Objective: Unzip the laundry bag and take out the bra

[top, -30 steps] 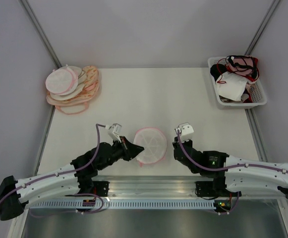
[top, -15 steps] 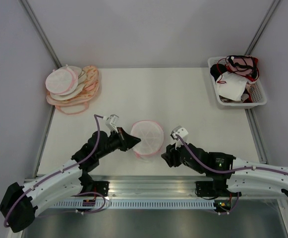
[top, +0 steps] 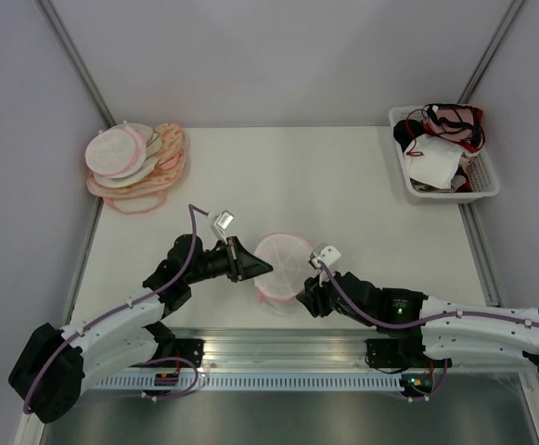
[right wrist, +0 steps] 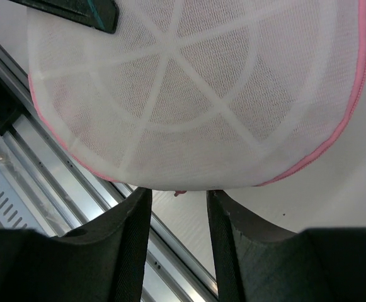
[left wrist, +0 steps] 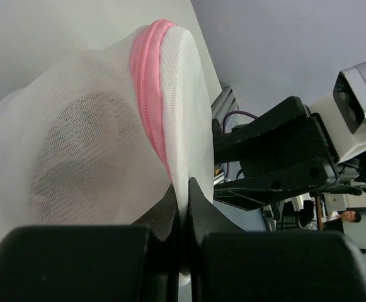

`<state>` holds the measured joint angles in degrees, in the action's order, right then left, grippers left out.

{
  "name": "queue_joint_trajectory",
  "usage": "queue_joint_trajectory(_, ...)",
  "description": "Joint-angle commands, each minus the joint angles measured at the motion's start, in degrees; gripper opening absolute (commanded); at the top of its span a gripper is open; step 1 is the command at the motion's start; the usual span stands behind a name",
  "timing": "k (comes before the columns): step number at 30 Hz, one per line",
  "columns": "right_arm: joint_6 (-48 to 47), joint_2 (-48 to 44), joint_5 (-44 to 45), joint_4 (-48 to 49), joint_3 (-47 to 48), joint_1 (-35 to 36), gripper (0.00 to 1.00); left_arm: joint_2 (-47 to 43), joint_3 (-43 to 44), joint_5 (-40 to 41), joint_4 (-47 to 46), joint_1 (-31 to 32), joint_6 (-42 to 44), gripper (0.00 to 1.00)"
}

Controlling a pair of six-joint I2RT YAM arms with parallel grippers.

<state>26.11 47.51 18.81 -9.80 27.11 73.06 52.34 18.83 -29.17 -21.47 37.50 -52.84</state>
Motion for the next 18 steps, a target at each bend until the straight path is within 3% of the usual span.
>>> queue_joint_trajectory(1,-2.6,1.5,2.7,6.3,-0.3,0.1,0.44,1.4,2.9,-5.9,-6.6,-0.8,-2.9,0.02)
queue_joint_trajectory(4,-3.3,2.6,3.9,6.9,-0.1,0.1,0.37,2.2,3.0,-6.8,-6.8,-1.0,-3.3,0.02)
queue_joint_trajectory(11,-3.2,0.7,5.7,5.3,-0.3,0.2,0.01,5.1,3.7,-10.6,-7.3,-3.0,-3.2,0.02)
queue_joint_trajectory(18,-2.6,-2.6,7.4,-0.6,1.0,0.2,0.00,9.4,7.0,-11.4,-1.0,-4.8,2.5,0.02)
